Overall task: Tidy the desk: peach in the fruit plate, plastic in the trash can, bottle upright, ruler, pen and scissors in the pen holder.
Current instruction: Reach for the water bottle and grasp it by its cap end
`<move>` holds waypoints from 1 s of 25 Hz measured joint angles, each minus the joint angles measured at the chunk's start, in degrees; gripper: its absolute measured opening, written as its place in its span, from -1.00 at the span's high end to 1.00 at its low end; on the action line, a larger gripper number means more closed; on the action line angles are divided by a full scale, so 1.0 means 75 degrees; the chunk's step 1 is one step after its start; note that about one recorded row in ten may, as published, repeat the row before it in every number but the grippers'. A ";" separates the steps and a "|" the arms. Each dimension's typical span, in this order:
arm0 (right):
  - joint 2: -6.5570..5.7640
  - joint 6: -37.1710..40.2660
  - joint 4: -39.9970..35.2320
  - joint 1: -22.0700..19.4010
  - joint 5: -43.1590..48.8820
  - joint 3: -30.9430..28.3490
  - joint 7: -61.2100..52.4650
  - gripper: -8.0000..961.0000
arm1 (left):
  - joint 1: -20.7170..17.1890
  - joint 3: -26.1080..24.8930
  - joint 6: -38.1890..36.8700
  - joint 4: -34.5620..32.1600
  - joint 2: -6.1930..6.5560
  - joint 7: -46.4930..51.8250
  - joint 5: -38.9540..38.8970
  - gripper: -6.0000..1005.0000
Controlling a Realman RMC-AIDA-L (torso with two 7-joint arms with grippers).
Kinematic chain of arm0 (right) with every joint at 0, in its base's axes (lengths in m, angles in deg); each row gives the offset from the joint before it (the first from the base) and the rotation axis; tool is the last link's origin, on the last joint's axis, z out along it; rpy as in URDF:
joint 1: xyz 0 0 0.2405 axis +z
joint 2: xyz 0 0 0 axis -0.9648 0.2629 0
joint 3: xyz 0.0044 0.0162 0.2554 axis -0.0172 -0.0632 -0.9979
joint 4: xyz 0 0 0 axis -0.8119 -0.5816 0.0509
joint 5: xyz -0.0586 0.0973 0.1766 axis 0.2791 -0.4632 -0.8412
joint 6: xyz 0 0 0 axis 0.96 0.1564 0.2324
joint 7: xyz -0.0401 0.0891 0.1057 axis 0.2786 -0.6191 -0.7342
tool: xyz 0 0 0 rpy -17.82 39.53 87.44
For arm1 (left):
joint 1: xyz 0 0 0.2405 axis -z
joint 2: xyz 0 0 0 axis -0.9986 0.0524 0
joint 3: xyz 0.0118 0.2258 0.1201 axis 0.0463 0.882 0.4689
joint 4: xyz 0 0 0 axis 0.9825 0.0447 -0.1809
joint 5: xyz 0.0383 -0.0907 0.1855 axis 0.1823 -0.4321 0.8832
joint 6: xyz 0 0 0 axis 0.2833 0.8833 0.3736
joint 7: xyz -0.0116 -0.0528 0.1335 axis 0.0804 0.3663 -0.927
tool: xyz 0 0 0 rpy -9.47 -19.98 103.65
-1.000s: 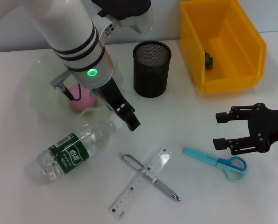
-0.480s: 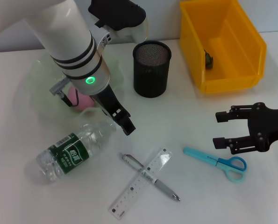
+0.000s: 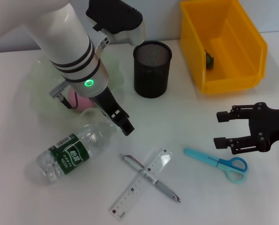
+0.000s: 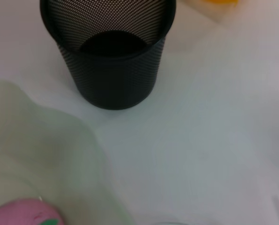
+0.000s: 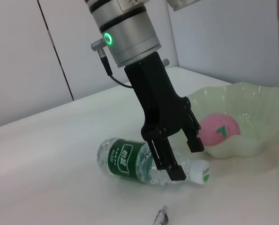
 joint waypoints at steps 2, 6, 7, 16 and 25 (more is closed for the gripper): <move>0.0000 -0.0002 0.0000 0.0000 0.0000 -0.0002 0.0001 -0.64 | -0.0002 0.0042 0.0095 0.0078 0.0000 -0.0002 0.0000 -0.35; 0.0000 -0.0004 0.0000 0.0000 0.0000 -0.0002 0.0003 -0.64 | -0.0005 0.0175 0.0201 0.0162 0.0001 -0.0004 0.0000 -0.35; 0.0000 -0.0005 0.0000 0.0000 0.0000 -0.0002 0.0003 -0.64 | -0.0005 0.0191 0.0220 0.0184 0.0000 -0.0005 0.0000 -0.35; -0.0001 -0.0005 -0.0001 0.0002 0.0000 -0.0002 0.0003 -0.64 | -0.0073 0.0347 0.0366 0.0234 0.0000 -0.0001 0.0002 -0.34; 0.0000 -0.0004 -0.0012 0.0012 0.0000 -0.0001 0.0003 -0.64 | -0.0134 0.0420 0.0452 0.0234 0.0000 -0.0012 -0.0087 -0.33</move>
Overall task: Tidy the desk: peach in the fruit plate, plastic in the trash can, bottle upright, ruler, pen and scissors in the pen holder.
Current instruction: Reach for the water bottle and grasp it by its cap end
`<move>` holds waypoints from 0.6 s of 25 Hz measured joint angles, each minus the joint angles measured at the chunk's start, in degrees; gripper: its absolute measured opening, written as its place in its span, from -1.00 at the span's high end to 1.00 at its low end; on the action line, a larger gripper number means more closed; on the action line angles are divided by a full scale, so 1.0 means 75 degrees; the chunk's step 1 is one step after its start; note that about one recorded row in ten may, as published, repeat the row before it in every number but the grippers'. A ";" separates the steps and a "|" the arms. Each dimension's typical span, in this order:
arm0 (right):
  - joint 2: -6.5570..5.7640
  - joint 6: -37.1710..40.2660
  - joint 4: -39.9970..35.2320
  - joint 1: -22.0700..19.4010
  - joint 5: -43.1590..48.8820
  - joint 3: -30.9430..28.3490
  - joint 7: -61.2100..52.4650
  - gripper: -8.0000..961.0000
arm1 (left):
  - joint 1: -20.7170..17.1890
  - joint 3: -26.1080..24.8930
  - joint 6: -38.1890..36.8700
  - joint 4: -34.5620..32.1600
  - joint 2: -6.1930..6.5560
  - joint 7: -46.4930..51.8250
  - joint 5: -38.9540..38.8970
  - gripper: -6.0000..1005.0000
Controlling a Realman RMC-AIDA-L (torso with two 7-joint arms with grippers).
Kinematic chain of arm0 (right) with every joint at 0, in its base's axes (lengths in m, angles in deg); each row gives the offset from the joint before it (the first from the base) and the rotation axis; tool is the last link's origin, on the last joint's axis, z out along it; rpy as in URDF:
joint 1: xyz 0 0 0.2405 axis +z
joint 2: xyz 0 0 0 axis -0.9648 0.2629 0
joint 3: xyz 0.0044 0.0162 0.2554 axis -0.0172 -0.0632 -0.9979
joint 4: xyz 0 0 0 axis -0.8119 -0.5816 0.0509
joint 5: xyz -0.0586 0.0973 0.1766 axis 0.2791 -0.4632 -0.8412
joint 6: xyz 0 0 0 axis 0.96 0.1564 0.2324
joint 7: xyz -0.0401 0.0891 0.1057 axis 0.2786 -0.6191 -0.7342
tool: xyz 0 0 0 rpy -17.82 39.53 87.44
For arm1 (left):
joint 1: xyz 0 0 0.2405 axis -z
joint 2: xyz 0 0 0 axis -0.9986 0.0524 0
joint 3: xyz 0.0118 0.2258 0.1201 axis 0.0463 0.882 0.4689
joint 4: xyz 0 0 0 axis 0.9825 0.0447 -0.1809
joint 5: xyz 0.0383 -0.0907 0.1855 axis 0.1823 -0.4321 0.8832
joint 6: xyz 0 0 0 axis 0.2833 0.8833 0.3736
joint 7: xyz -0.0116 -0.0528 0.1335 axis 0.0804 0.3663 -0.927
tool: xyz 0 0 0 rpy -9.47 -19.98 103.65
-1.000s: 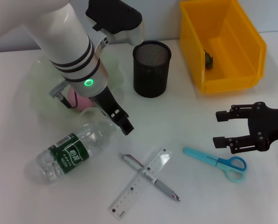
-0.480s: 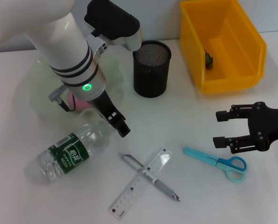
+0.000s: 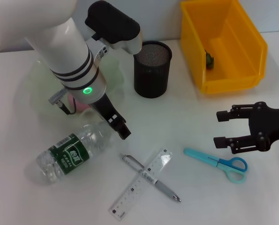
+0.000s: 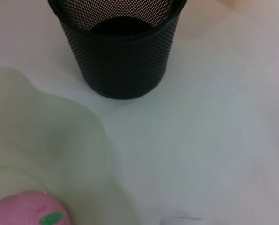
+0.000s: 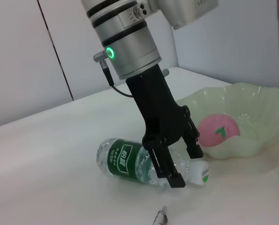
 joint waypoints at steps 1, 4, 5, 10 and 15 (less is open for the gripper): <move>0.0000 0.0000 0.0000 0.0000 0.0000 0.0000 0.0000 -0.64 | -0.0009 0.0029 0.0005 0.0000 0.0000 0.0000 -0.0005 -0.33; 0.0000 0.0000 -0.0003 0.0000 0.0000 0.0000 -0.0002 -0.64 | -0.0024 0.0070 0.0013 0.0000 0.0000 0.0000 -0.0061 -0.33; 0.0000 0.0000 -0.0003 0.0000 0.0000 0.0000 -0.0002 -0.64 | -0.0024 0.0070 0.0013 0.0000 0.0000 0.0000 -0.0061 -0.33; 0.0000 0.0011 -0.0022 0.0000 0.0000 0.0000 -0.0002 -0.64 | -0.0054 0.0140 0.0009 0.0000 0.0000 -0.0001 -0.0199 -0.32; 0.0000 0.0028 -0.0037 0.0000 0.0000 0.0000 -0.0024 -0.64 | -0.0059 0.0203 -0.0050 0.0000 0.0000 -0.0028 -0.0354 -0.32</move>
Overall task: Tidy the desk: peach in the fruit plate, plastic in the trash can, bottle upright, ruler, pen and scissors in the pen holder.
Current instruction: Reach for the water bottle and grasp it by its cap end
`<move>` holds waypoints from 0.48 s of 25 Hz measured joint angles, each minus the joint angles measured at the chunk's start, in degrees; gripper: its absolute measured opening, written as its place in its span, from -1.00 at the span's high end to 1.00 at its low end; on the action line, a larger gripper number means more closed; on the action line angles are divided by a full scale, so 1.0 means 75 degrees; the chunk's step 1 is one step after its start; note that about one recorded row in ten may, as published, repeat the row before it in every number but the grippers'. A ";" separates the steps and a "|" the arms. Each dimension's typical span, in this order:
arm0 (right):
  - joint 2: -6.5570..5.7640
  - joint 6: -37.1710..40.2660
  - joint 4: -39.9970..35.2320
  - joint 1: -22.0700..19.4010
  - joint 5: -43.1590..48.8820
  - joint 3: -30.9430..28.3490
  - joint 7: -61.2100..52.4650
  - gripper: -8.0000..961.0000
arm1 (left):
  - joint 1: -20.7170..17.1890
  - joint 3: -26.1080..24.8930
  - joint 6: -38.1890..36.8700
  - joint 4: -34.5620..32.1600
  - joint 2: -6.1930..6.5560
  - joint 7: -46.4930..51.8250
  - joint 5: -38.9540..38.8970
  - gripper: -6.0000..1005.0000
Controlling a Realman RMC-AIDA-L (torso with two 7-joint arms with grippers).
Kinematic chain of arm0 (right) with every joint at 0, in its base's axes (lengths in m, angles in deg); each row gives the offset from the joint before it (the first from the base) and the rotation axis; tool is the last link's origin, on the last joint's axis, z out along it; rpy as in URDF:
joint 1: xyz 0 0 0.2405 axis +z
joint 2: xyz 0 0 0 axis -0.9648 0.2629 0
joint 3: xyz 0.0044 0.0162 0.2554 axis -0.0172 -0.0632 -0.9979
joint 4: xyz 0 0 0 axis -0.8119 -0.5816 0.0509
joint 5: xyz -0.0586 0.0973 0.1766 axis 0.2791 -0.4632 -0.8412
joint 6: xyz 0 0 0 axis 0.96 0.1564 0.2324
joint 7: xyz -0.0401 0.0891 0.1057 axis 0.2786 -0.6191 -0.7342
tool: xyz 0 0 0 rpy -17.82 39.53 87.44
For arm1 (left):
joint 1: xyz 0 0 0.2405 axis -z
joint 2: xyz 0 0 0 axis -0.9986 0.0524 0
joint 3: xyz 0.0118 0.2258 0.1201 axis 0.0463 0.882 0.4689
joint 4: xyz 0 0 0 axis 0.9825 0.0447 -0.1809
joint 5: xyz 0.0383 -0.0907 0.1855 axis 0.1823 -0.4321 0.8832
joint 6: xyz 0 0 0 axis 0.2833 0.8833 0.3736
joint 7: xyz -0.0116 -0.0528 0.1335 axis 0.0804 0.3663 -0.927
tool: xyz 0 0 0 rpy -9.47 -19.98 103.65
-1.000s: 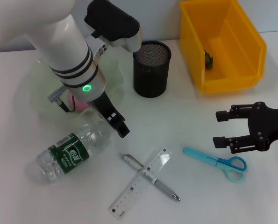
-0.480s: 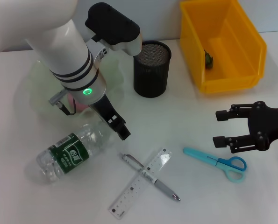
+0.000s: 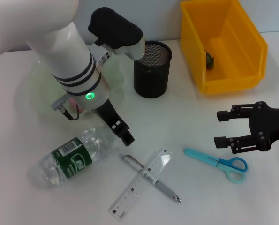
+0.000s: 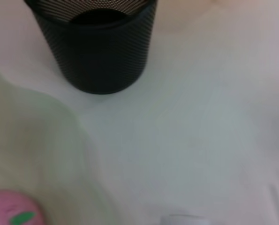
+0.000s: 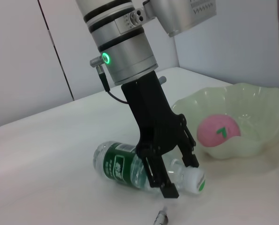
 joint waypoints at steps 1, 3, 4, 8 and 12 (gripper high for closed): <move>0.0000 0.0007 0.0000 0.0000 0.0000 0.0000 -0.0003 -0.64 | 0.0000 0.0023 -0.0022 -0.0005 0.0000 -0.0024 -0.0072 -0.32; 0.0000 0.0016 0.0000 0.0000 0.0000 0.0000 -0.0014 -0.64 | -0.0004 0.0056 -0.0067 -0.0027 0.0000 -0.0103 -0.0231 -0.32; 0.0000 0.0021 -0.0001 -0.0002 0.0000 0.0000 -0.0024 -0.64 | -0.0006 0.0059 -0.0071 -0.0027 -0.0001 -0.0119 -0.0255 -0.31; 0.0000 0.0027 0.0000 -0.0009 0.0000 0.0000 -0.0027 -0.64 | -0.0018 0.0118 -0.0057 -0.0013 -0.0001 -0.0173 -0.0319 -0.31; 0.0000 0.0035 0.0005 -0.0012 0.0000 0.0000 -0.0029 -0.64 | -0.0039 0.0172 -0.0055 -0.0009 0.0000 -0.0175 -0.0343 -0.31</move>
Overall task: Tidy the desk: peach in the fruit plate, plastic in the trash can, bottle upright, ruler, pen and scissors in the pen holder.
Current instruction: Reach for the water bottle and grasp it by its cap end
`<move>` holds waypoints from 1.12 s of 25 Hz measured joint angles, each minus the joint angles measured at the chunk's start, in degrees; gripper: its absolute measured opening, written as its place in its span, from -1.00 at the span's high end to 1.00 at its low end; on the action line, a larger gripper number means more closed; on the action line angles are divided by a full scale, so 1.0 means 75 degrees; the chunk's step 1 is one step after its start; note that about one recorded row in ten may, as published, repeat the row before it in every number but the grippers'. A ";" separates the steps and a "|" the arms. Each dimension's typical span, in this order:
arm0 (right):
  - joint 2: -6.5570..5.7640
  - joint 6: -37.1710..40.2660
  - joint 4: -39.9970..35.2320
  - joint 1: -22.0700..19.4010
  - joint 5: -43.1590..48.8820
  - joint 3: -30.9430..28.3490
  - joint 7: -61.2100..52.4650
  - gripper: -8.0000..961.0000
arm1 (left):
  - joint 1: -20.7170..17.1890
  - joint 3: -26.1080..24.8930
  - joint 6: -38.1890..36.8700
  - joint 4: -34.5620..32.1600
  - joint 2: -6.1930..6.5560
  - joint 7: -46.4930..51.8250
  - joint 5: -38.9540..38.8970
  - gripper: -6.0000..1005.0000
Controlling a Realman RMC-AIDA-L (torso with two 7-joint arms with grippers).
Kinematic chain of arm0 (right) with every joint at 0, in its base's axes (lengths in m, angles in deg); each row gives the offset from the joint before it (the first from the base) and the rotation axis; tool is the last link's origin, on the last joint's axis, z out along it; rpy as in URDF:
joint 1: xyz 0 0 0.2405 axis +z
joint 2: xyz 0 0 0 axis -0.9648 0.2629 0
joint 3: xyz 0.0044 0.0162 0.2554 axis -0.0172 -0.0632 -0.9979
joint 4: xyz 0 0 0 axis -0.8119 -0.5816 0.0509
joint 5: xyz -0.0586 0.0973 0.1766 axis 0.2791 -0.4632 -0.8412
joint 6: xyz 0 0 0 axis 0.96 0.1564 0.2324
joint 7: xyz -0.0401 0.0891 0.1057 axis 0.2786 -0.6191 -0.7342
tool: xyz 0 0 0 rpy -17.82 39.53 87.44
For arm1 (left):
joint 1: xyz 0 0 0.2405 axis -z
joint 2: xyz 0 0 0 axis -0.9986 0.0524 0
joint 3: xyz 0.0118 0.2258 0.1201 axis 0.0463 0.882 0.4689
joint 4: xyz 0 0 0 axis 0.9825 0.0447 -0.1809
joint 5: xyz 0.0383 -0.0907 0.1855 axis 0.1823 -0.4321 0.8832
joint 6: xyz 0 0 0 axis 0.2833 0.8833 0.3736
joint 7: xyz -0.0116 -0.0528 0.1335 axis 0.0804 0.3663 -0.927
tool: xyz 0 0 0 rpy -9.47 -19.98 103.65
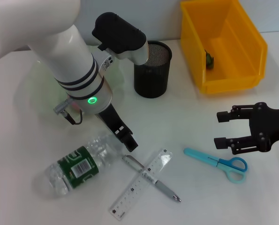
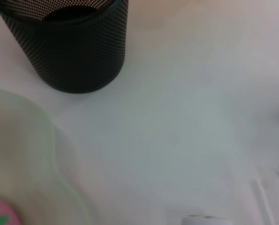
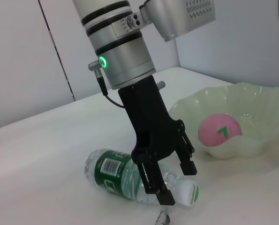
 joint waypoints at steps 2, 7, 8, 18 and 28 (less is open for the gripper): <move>0.0000 0.0006 0.0005 -0.0001 0.0000 0.0000 -0.0001 -0.63 | -0.0009 0.0027 0.0000 0.0002 0.0000 -0.0001 -0.0026 -0.31; 0.0000 0.0008 0.0009 -0.0001 0.0000 0.0000 -0.0005 -0.64 | -0.0039 0.0116 0.0035 0.0001 0.0000 -0.0004 -0.0085 -0.30; 0.0000 0.0008 0.0009 -0.0001 0.0000 0.0000 -0.0005 -0.64 | -0.0039 0.0116 0.0035 0.0001 0.0000 -0.0004 -0.0085 -0.30; 0.0000 0.0005 0.0021 -0.0011 0.0000 0.0000 -0.0006 -0.64 | -0.0054 0.0191 0.0179 -0.0010 -0.0001 -0.0031 -0.0252 -0.29; 0.0000 -0.0011 0.0021 -0.0013 0.0000 0.0000 -0.0006 -0.64 | -0.0081 0.0377 0.0268 0.0015 -0.0001 -0.0110 -0.0281 -0.28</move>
